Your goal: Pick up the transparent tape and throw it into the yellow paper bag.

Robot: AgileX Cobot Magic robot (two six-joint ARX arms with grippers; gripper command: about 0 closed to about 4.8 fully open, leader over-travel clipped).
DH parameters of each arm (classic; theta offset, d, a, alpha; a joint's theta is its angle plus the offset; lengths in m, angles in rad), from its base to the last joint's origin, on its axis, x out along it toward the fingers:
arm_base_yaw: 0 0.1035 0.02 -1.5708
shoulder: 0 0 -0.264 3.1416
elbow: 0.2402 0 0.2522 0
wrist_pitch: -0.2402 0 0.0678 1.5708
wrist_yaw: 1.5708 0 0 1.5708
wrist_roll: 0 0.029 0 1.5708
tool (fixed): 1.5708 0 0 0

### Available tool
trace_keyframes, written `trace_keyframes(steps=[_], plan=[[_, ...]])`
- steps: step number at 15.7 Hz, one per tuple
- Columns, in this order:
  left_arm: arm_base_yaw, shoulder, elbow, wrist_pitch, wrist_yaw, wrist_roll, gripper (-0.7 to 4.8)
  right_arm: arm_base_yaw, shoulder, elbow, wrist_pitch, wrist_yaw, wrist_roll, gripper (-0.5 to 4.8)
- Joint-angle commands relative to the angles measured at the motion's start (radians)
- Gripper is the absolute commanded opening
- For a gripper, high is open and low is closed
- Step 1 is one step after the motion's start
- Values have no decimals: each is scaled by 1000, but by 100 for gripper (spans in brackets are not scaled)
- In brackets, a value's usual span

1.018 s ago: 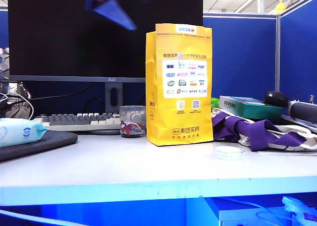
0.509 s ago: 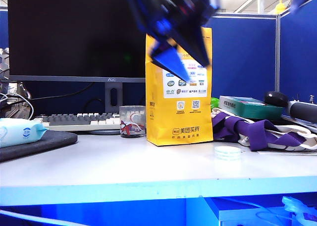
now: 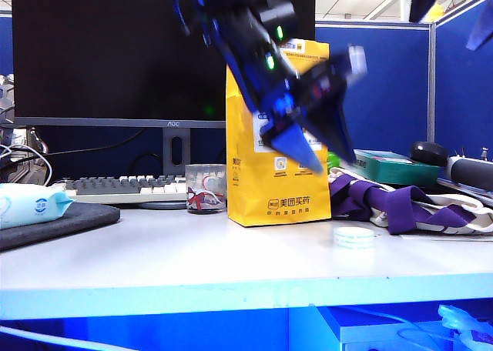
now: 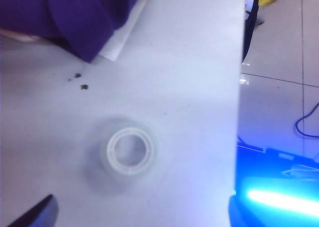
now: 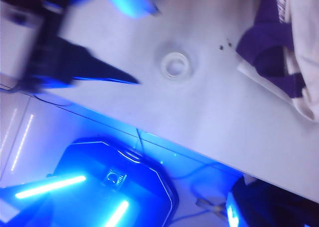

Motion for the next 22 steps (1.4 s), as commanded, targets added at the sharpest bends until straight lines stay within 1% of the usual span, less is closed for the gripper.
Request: trace_keyframes(steps=[1, 4, 7, 12, 19, 22], plan=[[-8, 34, 3, 51, 16, 2, 479, 0, -58, -15, 56, -40, 0, 479], [-13, 59, 3, 103, 19, -6, 479, -5, -109, -44, 76, -103, 4, 479], [-28, 85, 3, 119, 4, -6, 479, -5, -126, -93, 77, -101, 4, 479], [-45, 134, 3, 116, -48, -9, 479, -5, -126, -194, 92, -98, -3, 479], [-51, 168, 7, 135, -60, -18, 479, -5, -126, -194, 113, -103, -4, 479], [-52, 182, 7, 137, -64, -40, 479, -5, -126, -194, 114, -106, -5, 479]])
